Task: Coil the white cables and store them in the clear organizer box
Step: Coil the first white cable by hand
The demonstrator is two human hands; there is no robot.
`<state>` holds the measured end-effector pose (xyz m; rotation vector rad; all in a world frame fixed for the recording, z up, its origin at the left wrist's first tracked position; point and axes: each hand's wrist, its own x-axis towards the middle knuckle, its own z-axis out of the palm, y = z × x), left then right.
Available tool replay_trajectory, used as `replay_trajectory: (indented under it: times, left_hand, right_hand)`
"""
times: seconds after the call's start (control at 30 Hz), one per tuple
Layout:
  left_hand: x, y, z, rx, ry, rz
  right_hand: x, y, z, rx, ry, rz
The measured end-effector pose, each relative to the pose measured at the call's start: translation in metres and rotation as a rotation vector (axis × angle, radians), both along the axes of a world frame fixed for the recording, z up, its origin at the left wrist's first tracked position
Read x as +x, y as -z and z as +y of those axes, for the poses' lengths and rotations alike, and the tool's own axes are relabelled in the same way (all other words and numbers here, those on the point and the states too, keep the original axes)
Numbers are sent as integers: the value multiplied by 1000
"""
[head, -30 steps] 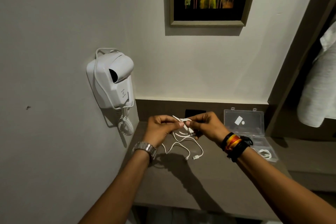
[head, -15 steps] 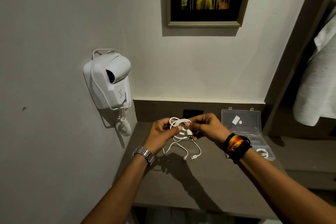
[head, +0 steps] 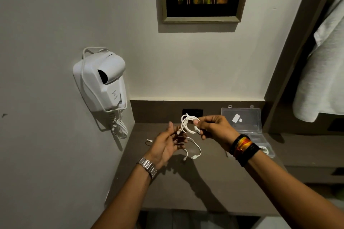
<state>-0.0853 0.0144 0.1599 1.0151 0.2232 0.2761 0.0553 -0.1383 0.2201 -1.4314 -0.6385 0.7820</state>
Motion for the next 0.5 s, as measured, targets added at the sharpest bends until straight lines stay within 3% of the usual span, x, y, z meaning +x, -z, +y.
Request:
replay_trajectory:
  times: [0.1,0.23,0.37,0.5]
  left_hand:
    - [16,8,-12,-48,-78,-32]
    - [44,29,-41,-4,-178,156]
    - [72,46,-72,65,-134,273]
    - [113,41,-72,-18,-90,318]
  right_hand:
    - [7,5,-4,28,24,82]
    - [26,15,-7,58,141,138]
    - [56,40,-20,-43,256,-38]
    - [102,60,-38,-163,310,-217]
